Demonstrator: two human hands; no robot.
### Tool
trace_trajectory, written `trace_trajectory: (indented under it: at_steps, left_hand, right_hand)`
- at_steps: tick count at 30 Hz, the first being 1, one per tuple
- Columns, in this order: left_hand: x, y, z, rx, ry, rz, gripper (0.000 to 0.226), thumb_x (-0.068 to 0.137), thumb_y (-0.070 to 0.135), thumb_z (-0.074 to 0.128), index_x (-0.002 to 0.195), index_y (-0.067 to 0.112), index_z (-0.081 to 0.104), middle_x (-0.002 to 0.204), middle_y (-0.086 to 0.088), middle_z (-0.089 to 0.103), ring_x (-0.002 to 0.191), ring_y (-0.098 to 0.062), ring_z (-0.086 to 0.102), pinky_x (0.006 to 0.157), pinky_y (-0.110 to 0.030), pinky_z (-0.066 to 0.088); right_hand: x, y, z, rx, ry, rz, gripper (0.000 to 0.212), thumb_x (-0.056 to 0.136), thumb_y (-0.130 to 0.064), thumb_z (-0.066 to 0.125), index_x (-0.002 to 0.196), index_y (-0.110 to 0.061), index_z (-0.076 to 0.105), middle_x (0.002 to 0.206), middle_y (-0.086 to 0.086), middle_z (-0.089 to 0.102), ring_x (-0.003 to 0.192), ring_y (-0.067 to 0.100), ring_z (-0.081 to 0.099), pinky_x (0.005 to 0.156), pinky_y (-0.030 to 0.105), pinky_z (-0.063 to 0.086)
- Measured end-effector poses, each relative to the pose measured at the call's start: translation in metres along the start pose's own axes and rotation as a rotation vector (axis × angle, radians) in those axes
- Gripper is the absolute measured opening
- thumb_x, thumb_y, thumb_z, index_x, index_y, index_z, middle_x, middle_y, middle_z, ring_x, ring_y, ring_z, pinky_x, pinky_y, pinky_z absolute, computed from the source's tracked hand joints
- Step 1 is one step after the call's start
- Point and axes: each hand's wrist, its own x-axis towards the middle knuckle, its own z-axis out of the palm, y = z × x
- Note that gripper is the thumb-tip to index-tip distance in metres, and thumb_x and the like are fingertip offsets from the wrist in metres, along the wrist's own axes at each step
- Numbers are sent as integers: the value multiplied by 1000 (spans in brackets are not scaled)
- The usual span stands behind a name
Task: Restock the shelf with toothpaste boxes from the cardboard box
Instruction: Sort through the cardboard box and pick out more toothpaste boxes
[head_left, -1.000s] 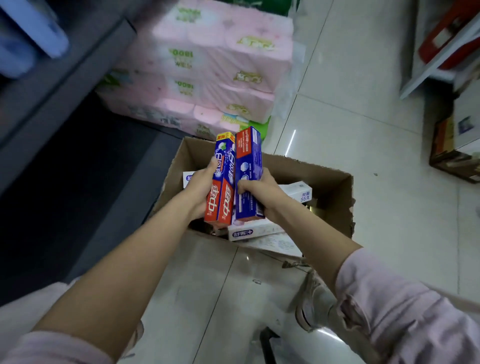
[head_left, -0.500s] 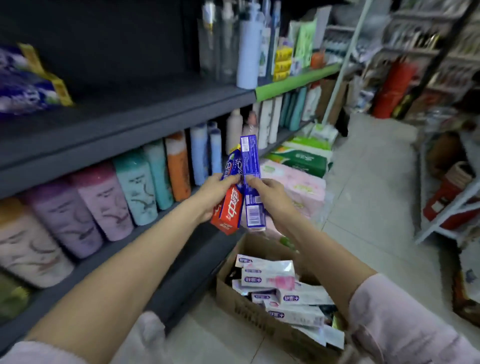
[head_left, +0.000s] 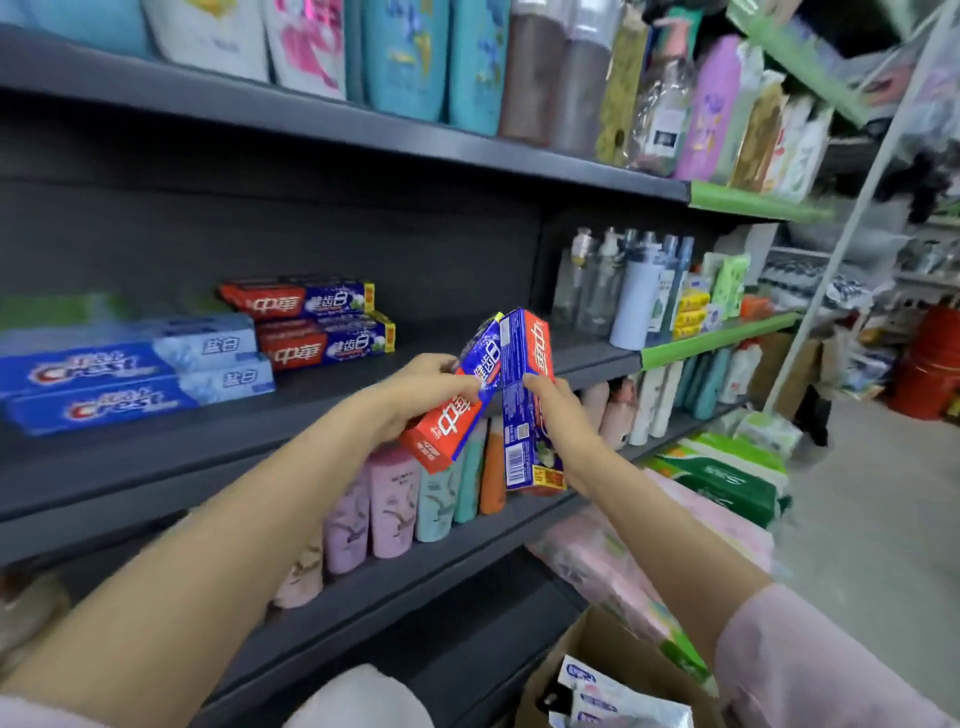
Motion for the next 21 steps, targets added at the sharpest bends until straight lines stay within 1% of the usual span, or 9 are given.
trace_trajectory:
  at_steps: [2, 5, 6, 7, 8, 11, 14, 19, 21]
  left_hand:
    - [-3, -6, -25, 38, 123, 21, 24, 80, 10, 68, 98, 19, 56, 92, -9, 68, 76, -21, 65, 73, -33, 55]
    - [-2, -17, -59, 150, 311, 62, 29, 77, 7, 73, 95, 12, 50, 95, -12, 66, 78, -22, 63, 77, -33, 52]
    - [0, -19, -69, 209, 357, 71, 31, 78, 9, 73, 99, 10, 51, 99, -11, 65, 84, -24, 63, 81, -34, 52]
    - [3, -21, -82, 267, 398, 78, 38, 78, 11, 74, 109, 8, 51, 105, -8, 63, 91, -25, 63, 85, -33, 50]
    - [6, -22, -92, 324, 420, 75, 45, 79, 14, 74, 117, 7, 51, 110, -7, 60, 97, -24, 61, 87, -32, 48]
    - [23, -25, -118, 434, 423, 79, 52, 79, 22, 75, 126, 10, 53, 124, -8, 58, 113, -24, 57, 92, -29, 44]
    - [45, -26, -137, 466, 332, 31, 56, 80, 20, 74, 131, 8, 53, 135, -10, 55, 124, -22, 51, 97, -22, 38]
    - [71, -33, -152, 577, 276, 11, 58, 85, 20, 69, 137, 8, 48, 142, -8, 49, 131, -22, 45, 107, -28, 32]
    - [81, -38, -158, 676, 286, -9, 57, 85, 25, 69, 137, 13, 49, 142, -6, 48, 131, -24, 44, 110, -36, 33]
  right_hand:
    - [5, -9, 21, -65, -39, -38, 47, 91, -41, 51, 126, -10, 44, 118, 10, 61, 106, 27, 61, 96, 45, 49]
    - [12, -17, 45, -108, -118, -97, 49, 92, -45, 53, 125, -10, 45, 115, 8, 61, 103, 26, 63, 89, 42, 53]
    - [15, -18, 52, -120, -132, -108, 47, 93, -42, 53, 124, -9, 43, 114, 8, 60, 103, 27, 62, 87, 41, 53]
    - [21, -21, 61, -133, -143, -124, 45, 94, -40, 52, 124, -9, 42, 114, 8, 59, 104, 27, 62, 86, 41, 52]
    - [27, -23, 68, -151, -144, -140, 43, 94, -38, 52, 124, -8, 42, 116, 9, 58, 105, 28, 61, 88, 42, 52]
    - [42, -29, 87, -164, -147, -171, 38, 95, -36, 52, 122, -10, 42, 121, 10, 58, 107, 27, 60, 94, 43, 50]
    - [58, -33, 106, -131, -157, -167, 39, 95, -39, 51, 123, -13, 41, 119, 6, 58, 107, 24, 60, 90, 37, 50]
    - [80, -31, 129, -85, -169, -128, 42, 94, -37, 53, 126, -12, 42, 120, 4, 58, 109, 23, 60, 88, 35, 50]
    - [90, -30, 135, -85, -171, -120, 41, 94, -37, 54, 125, -12, 42, 119, 4, 58, 108, 24, 61, 90, 36, 49]
